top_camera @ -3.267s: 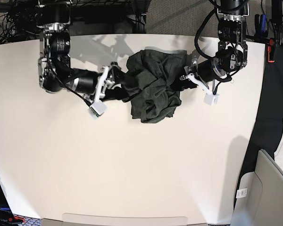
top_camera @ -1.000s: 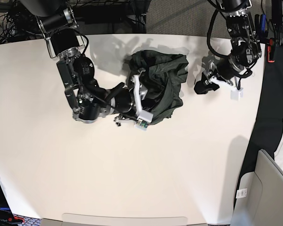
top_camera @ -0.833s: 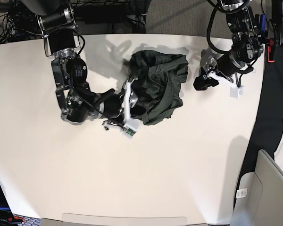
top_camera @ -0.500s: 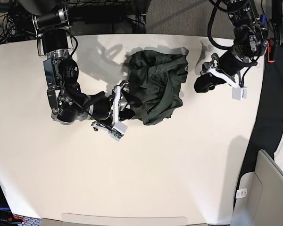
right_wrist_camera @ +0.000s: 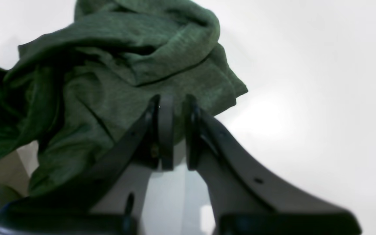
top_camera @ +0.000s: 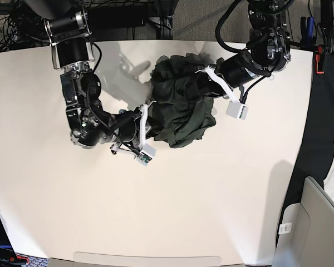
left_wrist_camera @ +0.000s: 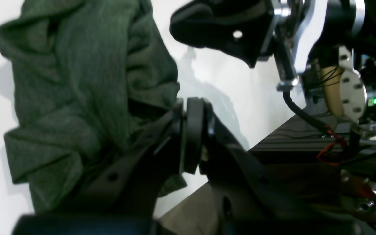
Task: Fold the T-shirt properly
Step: 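Gather the bundled shirt between both grippers and press it together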
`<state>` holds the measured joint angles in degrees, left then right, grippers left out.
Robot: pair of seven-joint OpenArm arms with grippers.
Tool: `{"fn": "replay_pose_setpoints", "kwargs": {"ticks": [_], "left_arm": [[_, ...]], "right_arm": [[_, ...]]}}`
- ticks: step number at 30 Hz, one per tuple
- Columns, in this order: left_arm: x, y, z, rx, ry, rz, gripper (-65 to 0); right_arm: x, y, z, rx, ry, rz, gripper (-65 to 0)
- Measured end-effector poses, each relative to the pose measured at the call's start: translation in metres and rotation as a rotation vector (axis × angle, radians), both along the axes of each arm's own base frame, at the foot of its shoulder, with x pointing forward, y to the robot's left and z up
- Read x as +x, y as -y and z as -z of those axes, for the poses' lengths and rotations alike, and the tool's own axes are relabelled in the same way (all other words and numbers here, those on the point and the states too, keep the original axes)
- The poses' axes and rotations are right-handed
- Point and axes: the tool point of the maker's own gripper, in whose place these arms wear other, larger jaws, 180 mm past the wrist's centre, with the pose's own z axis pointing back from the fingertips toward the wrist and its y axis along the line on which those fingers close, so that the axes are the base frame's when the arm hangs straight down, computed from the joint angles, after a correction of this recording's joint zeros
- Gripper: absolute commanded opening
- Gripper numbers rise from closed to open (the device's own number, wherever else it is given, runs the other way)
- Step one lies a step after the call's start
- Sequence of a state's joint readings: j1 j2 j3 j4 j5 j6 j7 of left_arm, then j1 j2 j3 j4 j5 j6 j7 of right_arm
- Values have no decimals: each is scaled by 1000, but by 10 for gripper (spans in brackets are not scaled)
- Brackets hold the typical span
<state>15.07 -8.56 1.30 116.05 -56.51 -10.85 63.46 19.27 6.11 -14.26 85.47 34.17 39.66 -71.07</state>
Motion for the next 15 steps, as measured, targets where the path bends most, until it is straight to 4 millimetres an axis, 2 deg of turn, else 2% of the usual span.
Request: {"fn": "replay_pose_setpoints", "kwargs": {"ticks": [5, 10, 15], "left_arm": [[-3, 16, -3, -14, 6, 47, -650], [3, 38, -16, -49, 46, 94, -650], [1, 51, -18, -61, 52, 132, -650]], "right_arm": [[-6, -6, 23, -65, -47, 0, -607], [-2, -14, 25, -118, -23, 4, -607], [1, -16, 26, -149, -7, 7, -607]]}}
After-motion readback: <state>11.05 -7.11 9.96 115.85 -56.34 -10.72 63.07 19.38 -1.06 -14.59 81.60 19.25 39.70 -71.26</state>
